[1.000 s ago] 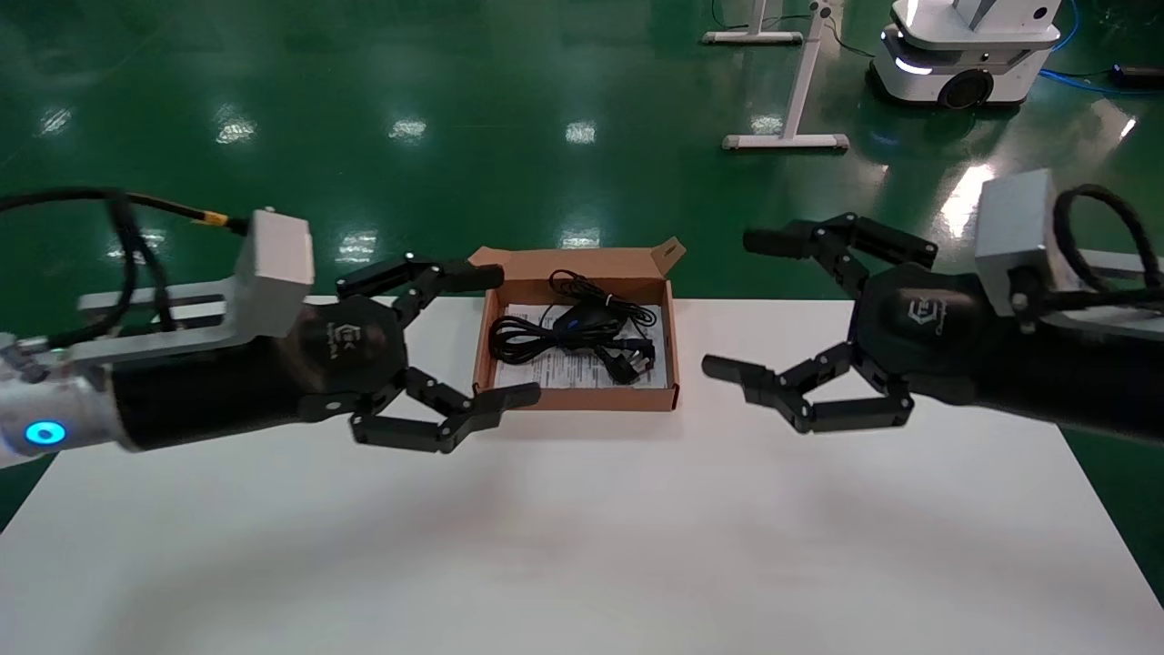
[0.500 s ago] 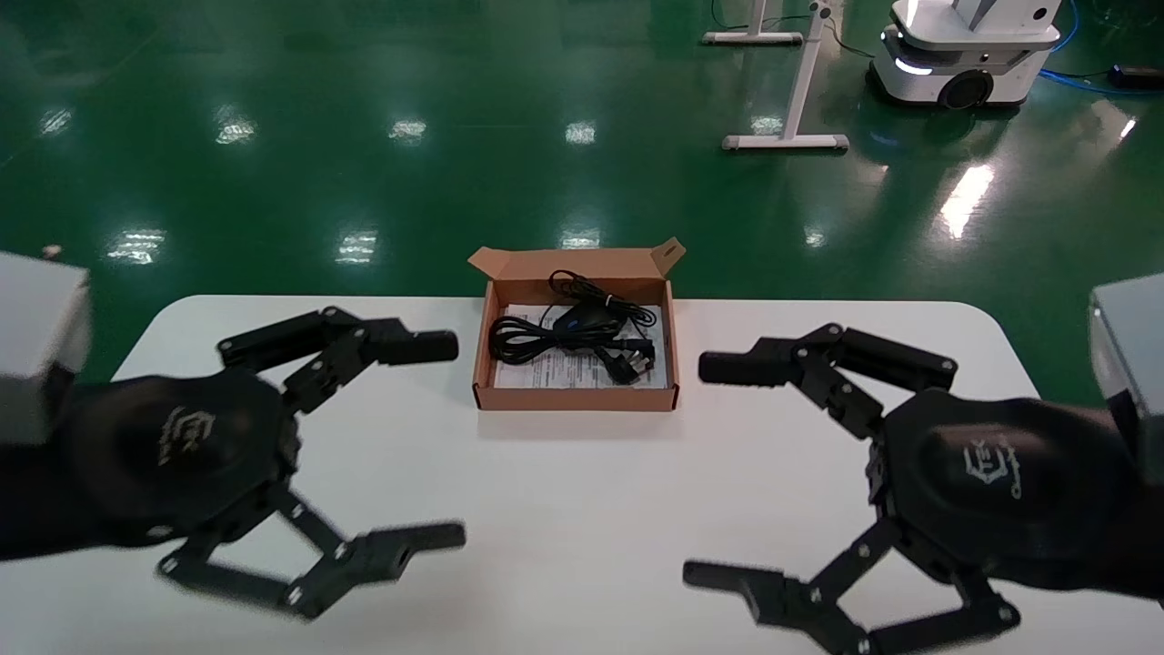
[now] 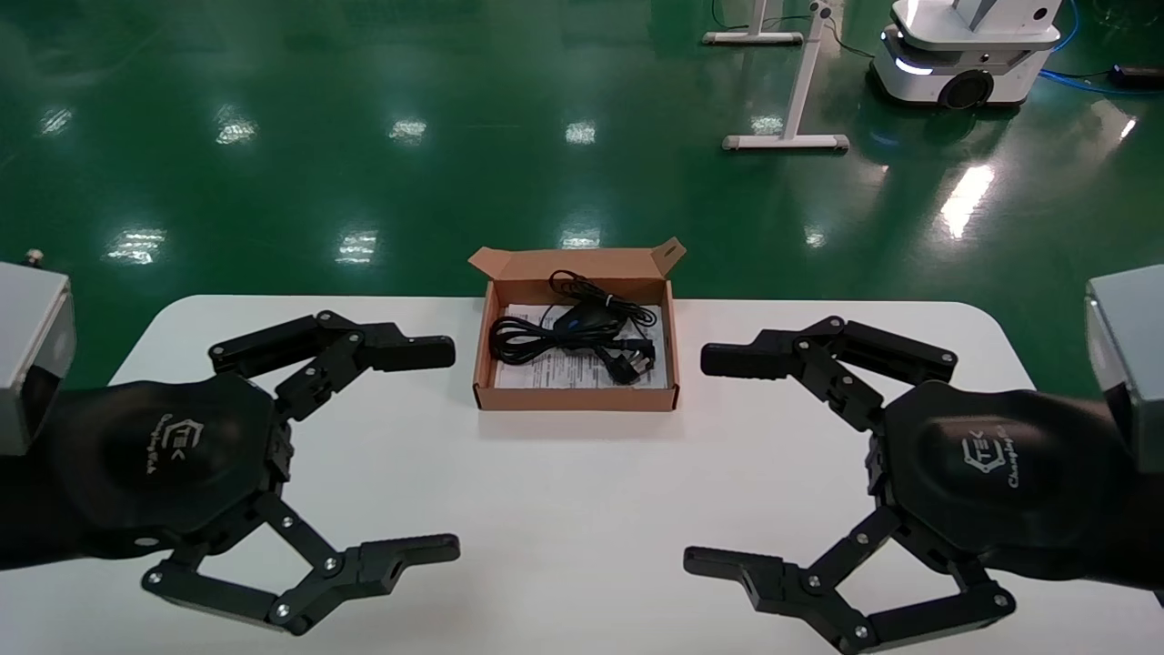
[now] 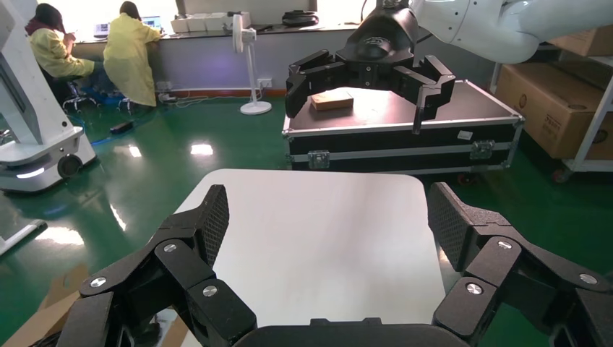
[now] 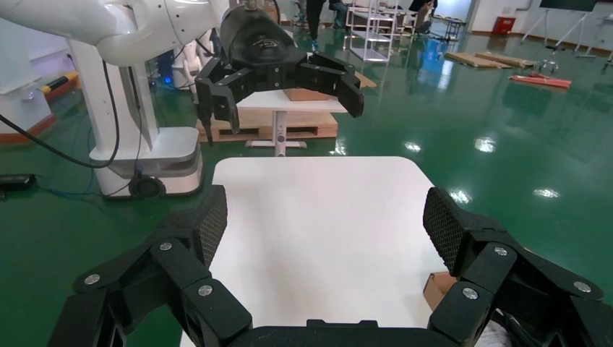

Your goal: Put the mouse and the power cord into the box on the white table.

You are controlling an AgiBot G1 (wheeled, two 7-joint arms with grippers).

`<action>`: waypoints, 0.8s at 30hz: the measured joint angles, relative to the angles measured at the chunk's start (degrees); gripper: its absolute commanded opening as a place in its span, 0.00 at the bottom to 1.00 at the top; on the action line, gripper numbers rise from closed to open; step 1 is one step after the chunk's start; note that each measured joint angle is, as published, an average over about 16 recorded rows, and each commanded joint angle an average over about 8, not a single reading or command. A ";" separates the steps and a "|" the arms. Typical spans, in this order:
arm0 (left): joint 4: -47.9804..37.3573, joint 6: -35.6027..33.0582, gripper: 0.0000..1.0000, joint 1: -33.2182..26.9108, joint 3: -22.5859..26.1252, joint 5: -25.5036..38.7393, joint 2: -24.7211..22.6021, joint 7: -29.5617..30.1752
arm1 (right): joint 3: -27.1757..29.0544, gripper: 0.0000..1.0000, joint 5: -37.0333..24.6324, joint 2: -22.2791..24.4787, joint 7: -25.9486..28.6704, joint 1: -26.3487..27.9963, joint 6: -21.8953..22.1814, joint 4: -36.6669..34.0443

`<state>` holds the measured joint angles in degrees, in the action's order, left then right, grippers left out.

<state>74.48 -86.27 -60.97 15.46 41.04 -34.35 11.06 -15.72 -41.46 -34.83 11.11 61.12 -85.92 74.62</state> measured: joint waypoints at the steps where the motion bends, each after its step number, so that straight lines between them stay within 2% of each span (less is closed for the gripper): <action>1: -0.08 0.05 1.00 -0.05 0.05 0.07 -0.06 -0.03 | -0.02 1.00 -0.03 -0.01 -0.03 0.04 0.02 -0.09; 24: -0.89 0.56 1.00 -0.55 0.52 0.77 -0.64 -0.31 | -0.25 1.00 -0.32 -0.15 -0.30 0.37 0.18 -0.93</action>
<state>73.59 -85.71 -61.51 15.99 41.81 -34.99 10.75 -15.97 -41.78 -34.98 10.81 61.48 -85.74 73.69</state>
